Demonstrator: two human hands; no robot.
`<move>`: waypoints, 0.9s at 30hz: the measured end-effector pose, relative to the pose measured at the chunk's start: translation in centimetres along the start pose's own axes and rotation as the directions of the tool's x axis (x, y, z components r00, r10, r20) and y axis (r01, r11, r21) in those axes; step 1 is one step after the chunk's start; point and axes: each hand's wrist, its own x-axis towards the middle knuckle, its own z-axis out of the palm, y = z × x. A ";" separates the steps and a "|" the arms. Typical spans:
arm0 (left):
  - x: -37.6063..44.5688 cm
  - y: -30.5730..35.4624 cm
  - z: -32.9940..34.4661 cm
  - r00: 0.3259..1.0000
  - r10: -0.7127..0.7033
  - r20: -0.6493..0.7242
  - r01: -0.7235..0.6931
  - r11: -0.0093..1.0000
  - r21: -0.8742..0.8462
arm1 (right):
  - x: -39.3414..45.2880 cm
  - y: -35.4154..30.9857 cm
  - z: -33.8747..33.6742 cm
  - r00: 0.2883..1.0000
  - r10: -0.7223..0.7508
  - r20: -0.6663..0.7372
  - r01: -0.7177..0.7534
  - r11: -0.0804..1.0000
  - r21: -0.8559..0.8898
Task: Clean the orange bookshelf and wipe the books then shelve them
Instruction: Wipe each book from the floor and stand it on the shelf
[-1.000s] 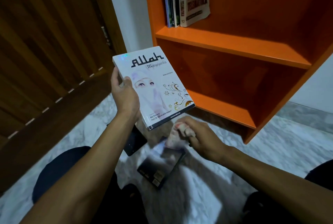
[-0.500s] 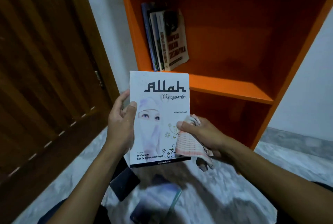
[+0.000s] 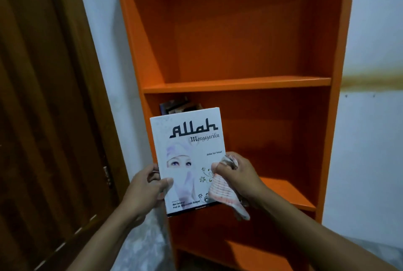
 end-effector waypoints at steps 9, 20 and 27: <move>10.7 -1.3 7.4 0.972 0.130 -0.198 -0.107 0.987 0.121 | 1.9 -0.4 -0.4 0.965 -0.046 -0.257 0.013 0.992 -0.129; 18.5 -4.2 12.6 0.861 0.054 -0.505 0.112 0.950 0.292 | 3.2 1.4 -2.8 0.969 -0.015 -0.248 -0.033 0.982 -0.187; 20.8 -4.5 13.5 0.840 0.049 -0.540 0.168 0.923 0.346 | 3.8 2.4 -3.0 0.981 -0.013 -0.194 -0.015 0.990 -0.142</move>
